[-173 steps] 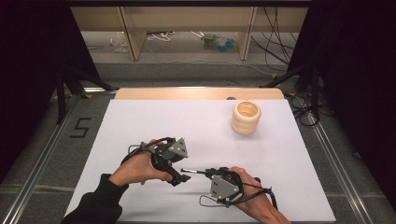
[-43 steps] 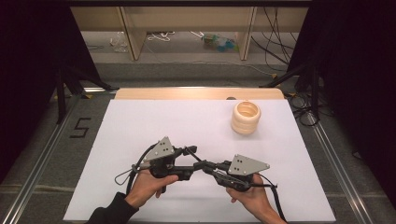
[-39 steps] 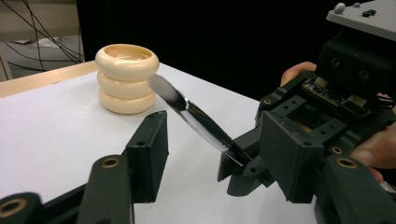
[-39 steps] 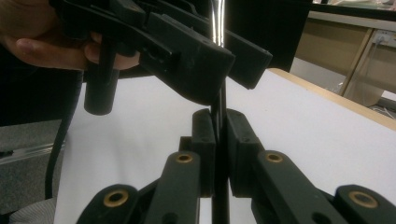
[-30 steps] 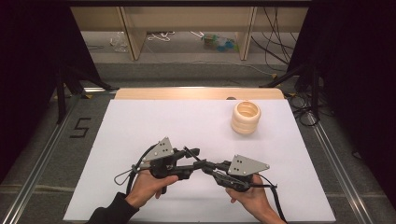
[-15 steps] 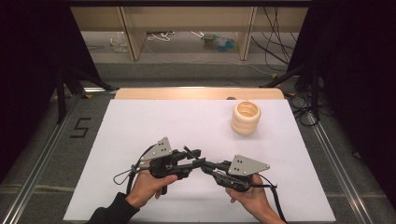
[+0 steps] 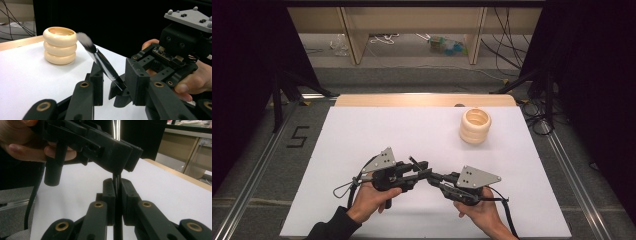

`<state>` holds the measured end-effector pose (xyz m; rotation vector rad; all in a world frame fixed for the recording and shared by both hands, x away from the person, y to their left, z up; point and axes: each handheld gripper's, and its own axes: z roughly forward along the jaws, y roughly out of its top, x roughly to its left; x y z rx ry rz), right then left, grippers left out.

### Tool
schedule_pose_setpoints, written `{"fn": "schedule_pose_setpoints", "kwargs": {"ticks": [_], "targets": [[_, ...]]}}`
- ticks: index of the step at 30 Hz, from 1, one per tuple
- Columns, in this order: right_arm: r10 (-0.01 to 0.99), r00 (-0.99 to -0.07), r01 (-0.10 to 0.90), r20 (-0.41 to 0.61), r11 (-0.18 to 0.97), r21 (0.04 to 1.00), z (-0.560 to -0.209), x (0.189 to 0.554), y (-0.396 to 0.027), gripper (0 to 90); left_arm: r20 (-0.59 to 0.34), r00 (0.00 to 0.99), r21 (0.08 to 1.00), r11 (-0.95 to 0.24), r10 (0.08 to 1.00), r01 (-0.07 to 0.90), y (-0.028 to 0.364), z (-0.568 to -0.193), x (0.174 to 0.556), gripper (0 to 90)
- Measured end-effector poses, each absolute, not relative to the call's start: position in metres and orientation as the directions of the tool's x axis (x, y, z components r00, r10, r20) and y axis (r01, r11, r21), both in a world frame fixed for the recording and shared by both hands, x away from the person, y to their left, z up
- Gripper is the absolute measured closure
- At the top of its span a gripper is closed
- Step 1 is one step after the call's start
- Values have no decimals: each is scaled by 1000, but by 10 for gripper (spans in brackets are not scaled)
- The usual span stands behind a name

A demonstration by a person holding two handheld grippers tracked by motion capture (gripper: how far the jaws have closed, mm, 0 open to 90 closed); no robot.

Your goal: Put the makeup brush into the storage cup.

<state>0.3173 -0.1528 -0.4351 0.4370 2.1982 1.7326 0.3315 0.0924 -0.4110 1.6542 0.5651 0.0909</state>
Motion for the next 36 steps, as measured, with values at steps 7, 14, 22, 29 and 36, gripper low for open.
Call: {"fn": "schedule_pose_setpoints", "kwargs": {"ticks": [7, 14, 22, 29, 36], "targets": [[421, -906, 50, -54, 233, 971, -435, 317, -153, 839, -273, 878, 948, -43, 393, 314, 93, -412, 332, 737], [425, -903, 45, -59, 230, 972, -435, 316, -152, 838, -280, 889, 949, -36, 362, 314, 93, -411, 331, 790], [409, -910, 37, -62, 230, 973, -435, 316, -152, 829, -303, 893, 944, -22, 332, 329, 93, -411, 331, 829], [418, -906, 40, -62, 229, 973, -435, 316, -151, 762, -260, 911, 957, -39, 319, 287, 94, -409, 332, 831], [446, -893, 55, -58, 234, 971, -432, 316, -153, 553, -262, 894, 957, -20, 363, 288, 101, -406, 334, 832]]}}
